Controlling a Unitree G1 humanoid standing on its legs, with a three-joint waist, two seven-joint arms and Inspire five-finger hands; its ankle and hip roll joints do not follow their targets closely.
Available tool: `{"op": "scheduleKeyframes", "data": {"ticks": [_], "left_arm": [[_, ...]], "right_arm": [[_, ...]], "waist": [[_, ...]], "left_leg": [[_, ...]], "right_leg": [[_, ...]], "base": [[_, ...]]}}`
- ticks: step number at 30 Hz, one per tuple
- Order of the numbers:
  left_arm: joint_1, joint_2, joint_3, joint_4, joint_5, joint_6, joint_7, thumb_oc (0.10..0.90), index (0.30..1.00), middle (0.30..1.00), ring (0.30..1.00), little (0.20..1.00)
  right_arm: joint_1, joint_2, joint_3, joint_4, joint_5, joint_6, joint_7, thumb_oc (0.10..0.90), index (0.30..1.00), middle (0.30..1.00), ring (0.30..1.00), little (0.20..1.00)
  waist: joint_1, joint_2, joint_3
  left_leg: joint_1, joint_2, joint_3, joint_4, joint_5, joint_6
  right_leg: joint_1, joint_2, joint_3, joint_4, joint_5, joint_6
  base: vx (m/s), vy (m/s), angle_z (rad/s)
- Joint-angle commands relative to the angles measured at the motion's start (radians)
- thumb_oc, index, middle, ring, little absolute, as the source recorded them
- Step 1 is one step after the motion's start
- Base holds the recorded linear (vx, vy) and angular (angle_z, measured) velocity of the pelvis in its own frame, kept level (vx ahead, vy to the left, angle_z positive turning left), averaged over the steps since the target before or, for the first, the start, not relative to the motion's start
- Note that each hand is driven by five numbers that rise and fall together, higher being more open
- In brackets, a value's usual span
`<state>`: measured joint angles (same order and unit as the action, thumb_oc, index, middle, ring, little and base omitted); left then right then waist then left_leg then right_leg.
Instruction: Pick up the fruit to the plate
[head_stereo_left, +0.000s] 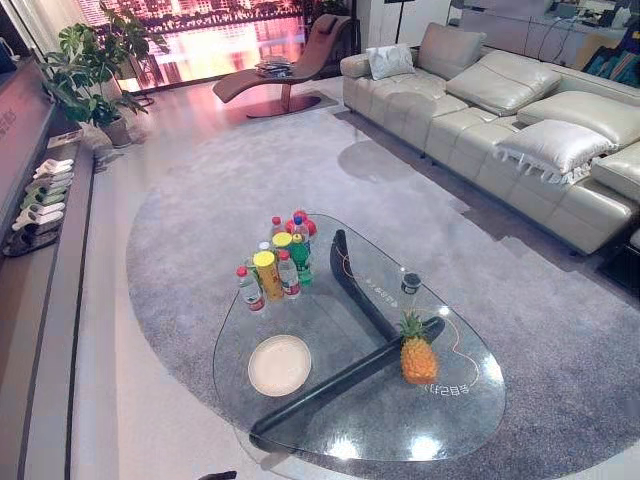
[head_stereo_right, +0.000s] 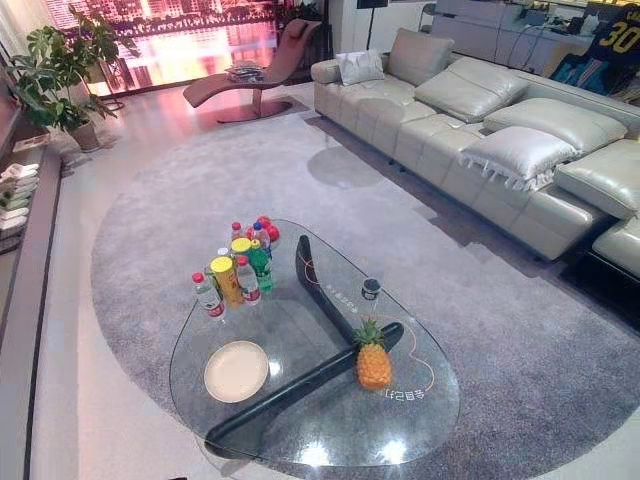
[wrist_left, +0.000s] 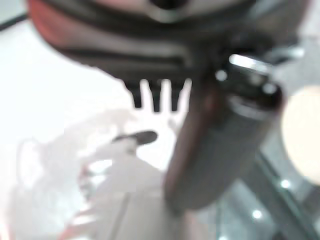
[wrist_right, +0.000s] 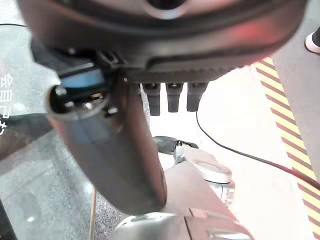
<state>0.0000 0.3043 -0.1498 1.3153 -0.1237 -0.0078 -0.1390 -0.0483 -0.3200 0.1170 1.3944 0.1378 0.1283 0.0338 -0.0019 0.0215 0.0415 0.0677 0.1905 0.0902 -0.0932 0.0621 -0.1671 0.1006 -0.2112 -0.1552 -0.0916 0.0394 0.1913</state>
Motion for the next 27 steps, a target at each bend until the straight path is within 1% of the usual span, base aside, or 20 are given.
{"op": "scheduleKeyframes", "data": {"ticks": [1,3,5,11,20,27], "left_arm": [[-0.082,-0.027,-0.039,0.045,0.030,-0.005,0.011,0.800,0.900,0.900,0.900,0.900],[-0.081,-0.025,-0.030,0.048,0.015,-0.019,0.007,0.800,0.900,0.900,0.900,0.900],[-0.081,-0.023,-0.024,0.047,-0.007,-0.017,-0.001,0.800,0.900,0.900,0.900,0.900],[-0.075,-0.018,-0.015,0.053,0.004,-0.021,-0.006,0.800,0.900,0.900,0.900,0.900],[-0.084,-0.018,-0.022,0.049,-0.002,0.000,-0.009,0.800,0.900,0.900,0.900,0.900],[-0.079,-0.018,-0.017,0.052,0.005,0.002,-0.005,0.800,0.900,0.900,0.900,0.900]], "right_arm": [[-0.061,0.022,-0.006,0.050,0.012,0.005,-0.015,0.800,0.900,0.900,0.900,0.900],[-0.061,0.023,-0.006,0.047,0.014,0.006,-0.016,0.800,0.900,0.900,0.900,0.900],[-0.062,0.021,-0.009,0.051,0.010,0.001,-0.012,0.800,0.900,0.900,0.900,0.900],[-0.060,0.022,-0.008,0.054,0.012,-0.002,-0.011,0.800,0.900,0.900,0.900,0.900],[-0.063,0.021,-0.002,0.052,0.005,0.004,-0.011,0.800,0.900,0.900,0.900,0.900],[-0.061,0.021,-0.001,0.049,0.004,0.007,-0.005,0.800,0.900,0.900,0.900,0.900]], "waist": [[0.013,-0.019,0.041],[0.014,-0.020,0.041],[0.016,-0.020,0.042],[0.019,-0.021,0.037],[0.016,-0.020,0.037],[0.018,-0.019,0.042]], "left_leg": [[0.035,0.039,0.027,0.006,-0.026,0.037],[0.036,0.039,0.026,0.006,-0.026,0.036],[0.038,0.039,0.025,0.006,-0.026,0.036],[0.038,0.039,0.021,0.006,-0.025,0.036],[0.038,0.038,0.019,0.006,-0.025,0.037],[0.030,0.037,0.018,0.006,-0.023,0.035]], "right_leg": [[-0.011,-0.059,-0.011,0.004,0.044,-0.016],[-0.011,-0.059,-0.011,0.004,0.045,-0.016],[-0.008,-0.058,-0.013,0.004,0.044,-0.016],[-0.006,-0.058,-0.013,0.004,0.044,-0.017],[-0.004,-0.059,-0.011,0.004,0.043,-0.017],[-0.012,-0.061,-0.012,0.004,0.046,-0.015]], "base": [[-0.25,0.045,-0.21],[0.00,0.000,0.00],[0.00,0.000,0.00],[0.00,0.000,0.00],[0.00,0.000,0.00],[0.00,0.000,0.00]]}}
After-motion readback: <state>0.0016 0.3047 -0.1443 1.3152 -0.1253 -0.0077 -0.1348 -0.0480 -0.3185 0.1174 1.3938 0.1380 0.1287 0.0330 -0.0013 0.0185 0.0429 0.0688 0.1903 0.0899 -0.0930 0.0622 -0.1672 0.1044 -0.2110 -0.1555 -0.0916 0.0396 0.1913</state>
